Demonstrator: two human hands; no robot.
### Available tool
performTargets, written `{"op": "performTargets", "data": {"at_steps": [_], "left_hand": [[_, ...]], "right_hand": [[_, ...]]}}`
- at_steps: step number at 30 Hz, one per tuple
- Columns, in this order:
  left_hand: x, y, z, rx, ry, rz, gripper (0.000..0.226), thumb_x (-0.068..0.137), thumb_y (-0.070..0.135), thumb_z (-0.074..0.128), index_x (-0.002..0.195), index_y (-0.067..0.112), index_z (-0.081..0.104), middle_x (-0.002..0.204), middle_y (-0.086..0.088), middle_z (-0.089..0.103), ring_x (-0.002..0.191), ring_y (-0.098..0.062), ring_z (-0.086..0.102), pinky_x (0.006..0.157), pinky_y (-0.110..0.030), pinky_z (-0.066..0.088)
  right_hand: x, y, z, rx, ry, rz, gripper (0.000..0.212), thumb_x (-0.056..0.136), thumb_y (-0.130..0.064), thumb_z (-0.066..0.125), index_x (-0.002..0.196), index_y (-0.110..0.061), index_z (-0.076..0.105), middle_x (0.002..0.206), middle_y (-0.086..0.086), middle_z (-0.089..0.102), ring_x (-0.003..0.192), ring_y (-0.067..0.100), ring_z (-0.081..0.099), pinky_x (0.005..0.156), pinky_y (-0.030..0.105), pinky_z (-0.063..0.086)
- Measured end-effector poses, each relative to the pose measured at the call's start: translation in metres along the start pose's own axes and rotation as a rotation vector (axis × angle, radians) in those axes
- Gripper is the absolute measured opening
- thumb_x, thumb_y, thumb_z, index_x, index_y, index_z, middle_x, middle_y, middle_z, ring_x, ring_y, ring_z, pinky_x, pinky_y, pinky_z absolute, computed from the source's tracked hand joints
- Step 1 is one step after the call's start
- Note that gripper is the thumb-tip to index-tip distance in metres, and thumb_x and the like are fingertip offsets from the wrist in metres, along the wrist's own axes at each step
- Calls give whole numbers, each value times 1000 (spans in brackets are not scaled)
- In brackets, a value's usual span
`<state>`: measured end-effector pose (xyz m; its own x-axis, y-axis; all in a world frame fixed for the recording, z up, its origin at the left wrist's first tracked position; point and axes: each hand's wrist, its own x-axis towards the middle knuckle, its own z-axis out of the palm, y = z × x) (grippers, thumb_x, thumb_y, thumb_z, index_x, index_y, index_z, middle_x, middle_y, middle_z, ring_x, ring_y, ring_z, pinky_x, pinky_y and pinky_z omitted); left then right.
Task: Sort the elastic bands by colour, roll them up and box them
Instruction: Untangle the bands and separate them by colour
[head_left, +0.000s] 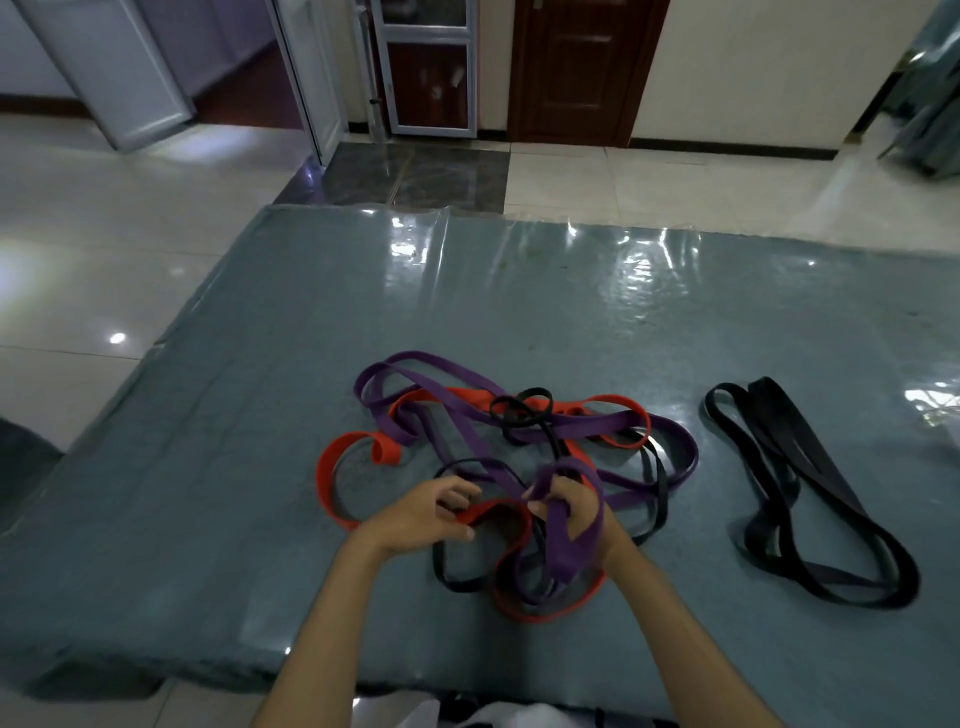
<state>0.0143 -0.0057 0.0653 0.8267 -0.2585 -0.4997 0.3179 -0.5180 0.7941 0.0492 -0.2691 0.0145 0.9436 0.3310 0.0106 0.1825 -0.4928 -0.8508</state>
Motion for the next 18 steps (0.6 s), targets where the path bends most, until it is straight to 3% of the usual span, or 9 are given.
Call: {"op": "performTargets", "data": {"at_steps": [3,6,8,10,14,18], "left_hand": [[18,-31,4,67,181,-99,46,95,12,74,139,15,59,138,-12,59,113,-17,60,89,-23,51],[34,-51,8,56,333,-159,41,95,16,73,135,16,61,136,-8,58,123,-23,57,100,-34,49],[42,-58,12,66,416,-190,45,95,17,72,137,15,57,140,-9,55,127,-26,57,104,-37,48],[49,-65,14,65,455,-228,47,96,14,70,140,9,54,141,-14,57,127,-30,59,106,-41,49],[57,-69,18,188,401,-249,34,98,28,70,126,10,61,122,-9,70,117,-30,66,101,-44,52],[71,-66,18,81,446,-281,50,99,27,71,141,7,53,131,-13,67,125,-32,62,105,-44,49]], "right_hand": [[-4,7,1,-61,-88,50,5,98,-14,71,100,-15,75,107,2,73,102,21,72,96,43,56],[-5,1,4,-312,-170,1,20,102,-30,66,113,-15,72,109,-16,61,106,16,68,93,38,55],[-4,-7,9,-427,-236,-31,26,97,-15,66,121,-23,72,116,-16,62,112,14,66,92,36,55],[-4,-11,14,-504,-342,6,56,83,0,60,128,-31,71,129,-13,62,117,14,64,92,36,55],[-6,-6,26,-568,-384,64,63,82,1,57,133,-35,67,135,-10,58,120,19,64,95,39,54],[-10,6,33,-499,-395,77,76,79,4,58,143,-36,57,147,-10,54,130,17,59,100,34,53]]}}
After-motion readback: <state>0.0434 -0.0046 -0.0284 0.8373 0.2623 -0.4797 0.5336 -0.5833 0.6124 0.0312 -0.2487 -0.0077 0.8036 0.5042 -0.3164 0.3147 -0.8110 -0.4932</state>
